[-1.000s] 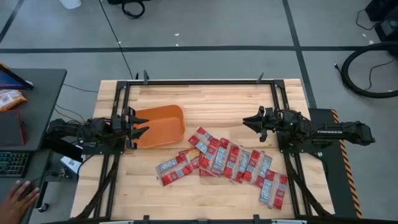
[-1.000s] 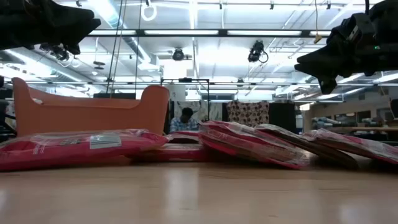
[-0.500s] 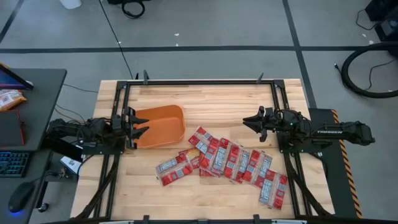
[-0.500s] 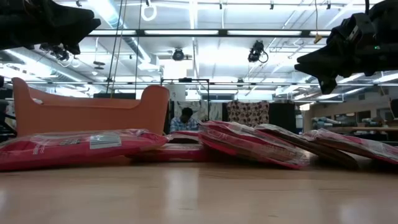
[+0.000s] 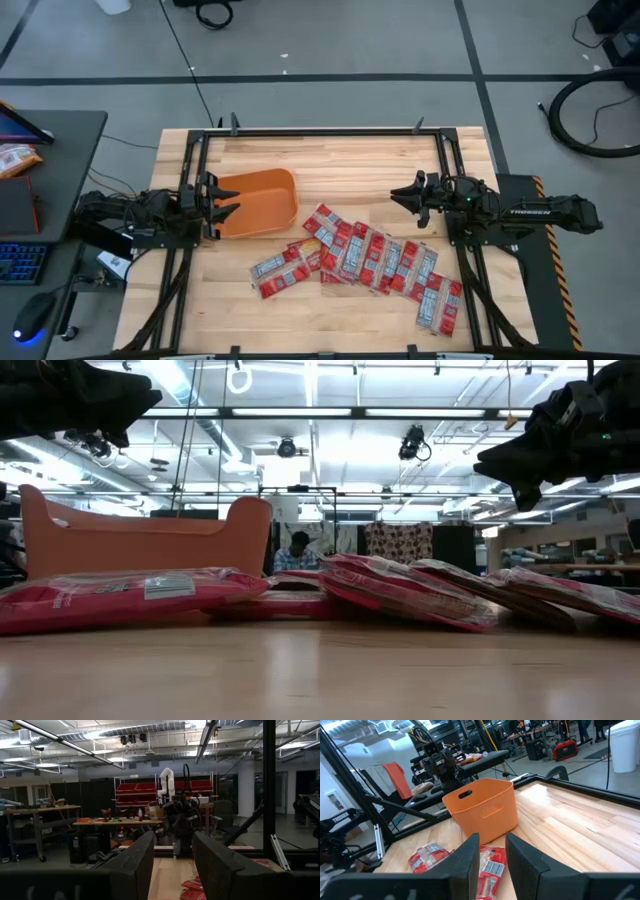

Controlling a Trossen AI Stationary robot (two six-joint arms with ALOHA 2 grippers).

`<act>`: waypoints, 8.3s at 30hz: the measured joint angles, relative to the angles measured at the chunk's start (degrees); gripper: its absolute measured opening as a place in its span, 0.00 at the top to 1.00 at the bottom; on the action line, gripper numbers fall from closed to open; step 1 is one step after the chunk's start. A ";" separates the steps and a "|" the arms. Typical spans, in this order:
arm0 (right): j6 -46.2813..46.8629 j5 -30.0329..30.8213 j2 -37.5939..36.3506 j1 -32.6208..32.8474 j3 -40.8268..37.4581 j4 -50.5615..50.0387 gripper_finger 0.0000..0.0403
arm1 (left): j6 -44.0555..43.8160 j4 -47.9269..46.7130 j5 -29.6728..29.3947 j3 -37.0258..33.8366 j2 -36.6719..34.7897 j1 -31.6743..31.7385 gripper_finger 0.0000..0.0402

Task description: Sort popcorn bags into baskets

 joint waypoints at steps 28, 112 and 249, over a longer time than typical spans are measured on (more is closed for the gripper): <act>-0.92 4.08 0.02 0.00 0.00 3.24 0.75 | -0.01 0.00 0.01 0.00 0.01 0.00 0.65; -28.23 10.11 92.96 34.07 85.26 -85.07 0.53 | 0.00 0.00 0.01 0.00 0.01 -0.01 0.65; -45.25 23.87 55.21 21.85 91.21 -45.81 0.99 | -8.57 15.35 -1.90 4.44 6.54 0.04 0.65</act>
